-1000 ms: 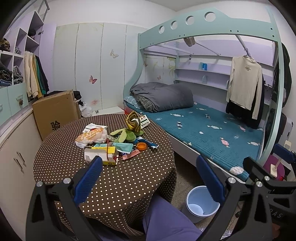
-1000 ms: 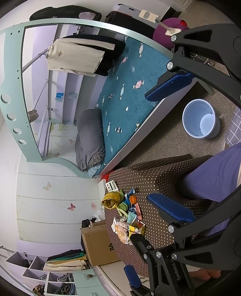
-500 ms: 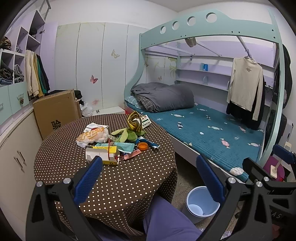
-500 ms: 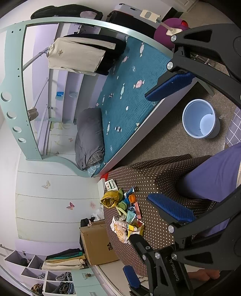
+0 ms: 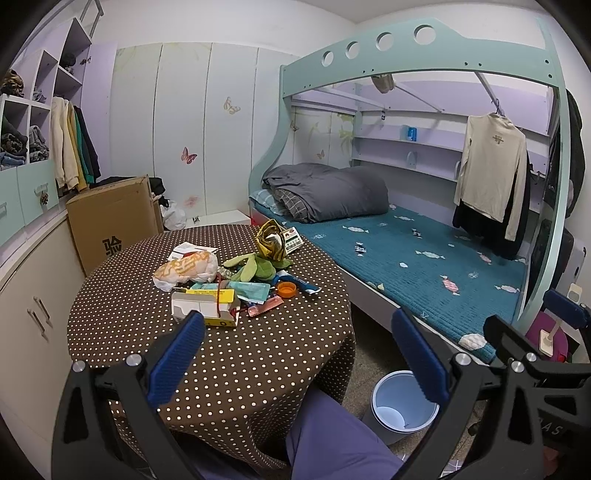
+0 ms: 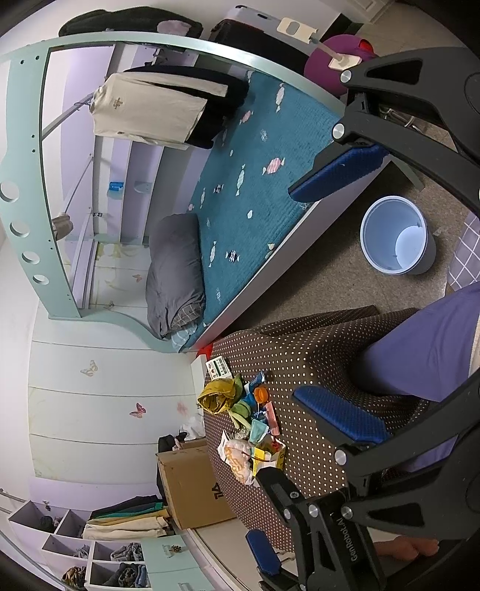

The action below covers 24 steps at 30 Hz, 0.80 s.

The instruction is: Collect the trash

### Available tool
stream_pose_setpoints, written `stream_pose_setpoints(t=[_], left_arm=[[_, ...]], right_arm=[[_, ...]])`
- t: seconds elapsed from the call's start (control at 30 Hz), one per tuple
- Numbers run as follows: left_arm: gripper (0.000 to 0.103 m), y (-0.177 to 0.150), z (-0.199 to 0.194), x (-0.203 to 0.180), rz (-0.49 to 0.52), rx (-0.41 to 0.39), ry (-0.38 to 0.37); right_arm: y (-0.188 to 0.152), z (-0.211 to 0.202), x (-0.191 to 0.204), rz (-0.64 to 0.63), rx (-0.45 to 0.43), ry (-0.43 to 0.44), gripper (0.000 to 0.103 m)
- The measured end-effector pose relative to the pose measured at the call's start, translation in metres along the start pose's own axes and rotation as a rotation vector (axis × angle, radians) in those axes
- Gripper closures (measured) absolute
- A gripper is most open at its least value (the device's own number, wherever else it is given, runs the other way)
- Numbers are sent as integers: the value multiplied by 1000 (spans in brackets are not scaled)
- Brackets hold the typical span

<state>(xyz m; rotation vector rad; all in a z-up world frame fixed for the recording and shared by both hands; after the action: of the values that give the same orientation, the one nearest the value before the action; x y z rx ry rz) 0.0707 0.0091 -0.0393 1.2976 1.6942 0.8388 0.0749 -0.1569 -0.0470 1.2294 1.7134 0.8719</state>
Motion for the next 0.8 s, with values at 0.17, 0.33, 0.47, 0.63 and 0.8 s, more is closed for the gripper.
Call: stream_pose_setpoints(t=[0.17,0.33,0.47,0.63,0.8], left_arm=[[4,0,1,0,0,3,1],[4,-2,1,1,-3,6,0],[4,-1,3,2,-6,13,3],[4,-1,6,3,-15,22,7],[4,-2,12,11,-25,38,27]], right_arm=[[0,2,0,2,5,2,6],[-1,3,1,2,7,4,6],[-1,5,1,2,12,8,6],[-2,12,4,10,28,23,6],[-3,21,12,10,50,49,6]])
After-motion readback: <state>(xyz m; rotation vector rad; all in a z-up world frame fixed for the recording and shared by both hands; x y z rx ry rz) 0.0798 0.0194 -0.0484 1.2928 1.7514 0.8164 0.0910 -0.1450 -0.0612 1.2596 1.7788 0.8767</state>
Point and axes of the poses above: each gripper's, at about its wrist camera, not at the fingertips, and z roughly the way its jaws point, x to its left, y to its top, the point moved 8 cm from there along z, roughly the way its jaws point, and after that the axes turned 13 degrees about -z, right-handed, at the moved point
